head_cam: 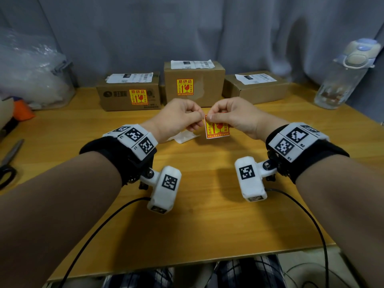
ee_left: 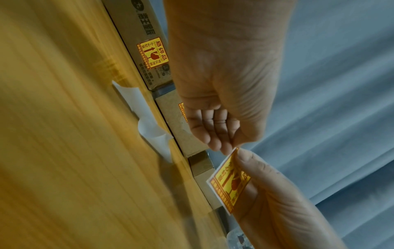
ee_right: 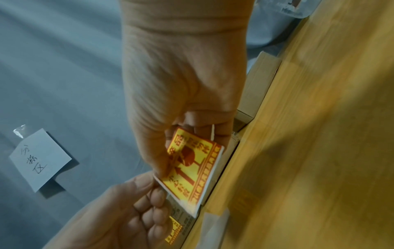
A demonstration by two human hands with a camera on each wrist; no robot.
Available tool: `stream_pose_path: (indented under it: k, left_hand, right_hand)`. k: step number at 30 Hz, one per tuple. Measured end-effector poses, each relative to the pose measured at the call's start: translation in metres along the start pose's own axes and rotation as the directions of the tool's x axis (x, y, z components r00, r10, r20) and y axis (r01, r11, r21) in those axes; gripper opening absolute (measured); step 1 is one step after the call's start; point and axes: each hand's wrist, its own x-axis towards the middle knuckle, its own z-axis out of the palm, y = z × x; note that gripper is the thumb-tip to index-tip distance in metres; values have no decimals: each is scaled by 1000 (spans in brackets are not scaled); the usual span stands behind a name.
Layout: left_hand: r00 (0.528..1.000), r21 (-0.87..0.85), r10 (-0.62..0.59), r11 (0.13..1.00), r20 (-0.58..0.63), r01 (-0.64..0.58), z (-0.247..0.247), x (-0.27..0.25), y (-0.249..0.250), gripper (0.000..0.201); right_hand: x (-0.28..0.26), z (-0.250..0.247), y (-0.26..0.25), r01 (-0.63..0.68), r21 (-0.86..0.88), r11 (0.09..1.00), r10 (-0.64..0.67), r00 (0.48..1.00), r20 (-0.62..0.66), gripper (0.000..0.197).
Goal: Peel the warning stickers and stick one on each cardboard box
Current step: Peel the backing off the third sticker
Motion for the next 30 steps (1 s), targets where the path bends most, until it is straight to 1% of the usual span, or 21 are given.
stream_pose_path:
  k: [12, 22, 26, 30]
  left_hand:
    - [999, -13, -15, 1000, 30, 16, -3, -2, 2, 10]
    - [999, -8, 3, 1000, 54, -2, -4, -4, 0, 10]
    - [997, -1, 6, 1000, 80, -6, -5, -5, 0, 14]
    - [998, -32, -7, 999, 68, 9, -4, -5, 1, 15]
  right_hand:
    - [0, -6, -1, -9, -32, 999, 11, 997, 73, 9]
    - [1, -2, -1, 2, -43, 999, 1, 996, 86, 9]
    - [2, -2, -1, 8, -38, 999, -5, 996, 89, 9]
    - [3, -3, -1, 8, -41, 999, -4, 996, 88, 9]
